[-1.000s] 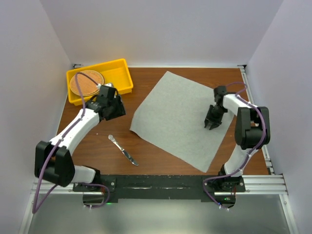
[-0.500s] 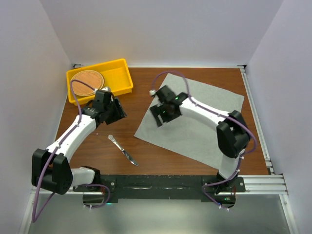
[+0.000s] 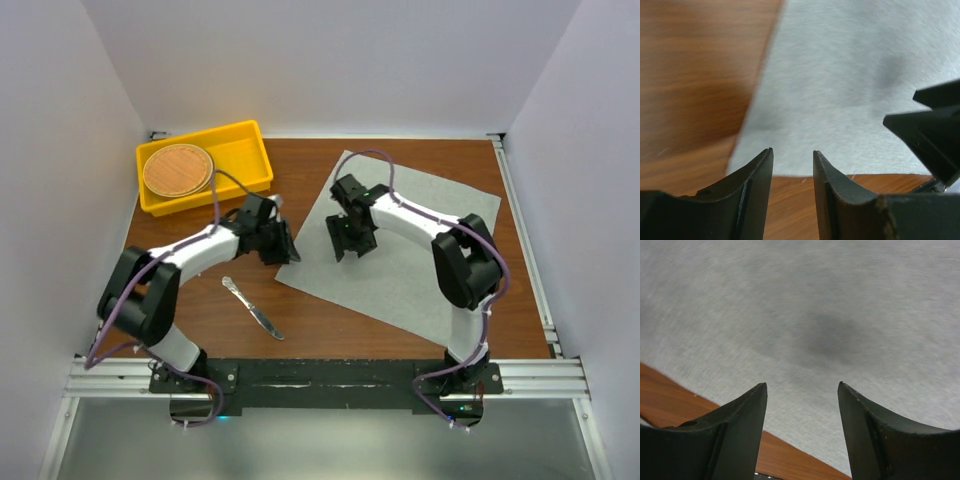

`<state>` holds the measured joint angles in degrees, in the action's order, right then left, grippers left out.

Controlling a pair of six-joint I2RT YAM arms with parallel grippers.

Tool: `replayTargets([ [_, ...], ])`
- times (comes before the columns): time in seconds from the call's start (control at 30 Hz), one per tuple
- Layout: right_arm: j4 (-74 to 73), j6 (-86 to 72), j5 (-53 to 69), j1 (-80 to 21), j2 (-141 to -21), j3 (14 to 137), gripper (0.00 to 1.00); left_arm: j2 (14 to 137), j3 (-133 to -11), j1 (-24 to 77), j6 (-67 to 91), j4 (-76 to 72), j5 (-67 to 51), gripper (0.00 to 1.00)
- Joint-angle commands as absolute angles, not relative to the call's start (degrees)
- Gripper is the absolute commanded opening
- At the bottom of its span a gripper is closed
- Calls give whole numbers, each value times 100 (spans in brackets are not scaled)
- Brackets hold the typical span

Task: Fold the napkin, place the utensils inside, and roll it up
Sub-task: Flatten the napkin out

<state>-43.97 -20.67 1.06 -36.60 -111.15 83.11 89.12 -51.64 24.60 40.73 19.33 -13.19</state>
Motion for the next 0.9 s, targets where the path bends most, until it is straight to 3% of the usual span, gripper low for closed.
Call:
replayTargets([
  [0.0,-4676,-2487,-18,-2771,-10749,8051,62,9692,-5756,2760,4086,1013,-1581,41],
  [0.3,-4746,-2039,-1010,-2180,-10670,7778,61,10441,-6082,2795,4166,1239,-1196,36],
  [0.87,-4254,-1538,-475,-2276,-11601,8279,57,9809,-5247,1960,3947,1872,-747,36],
])
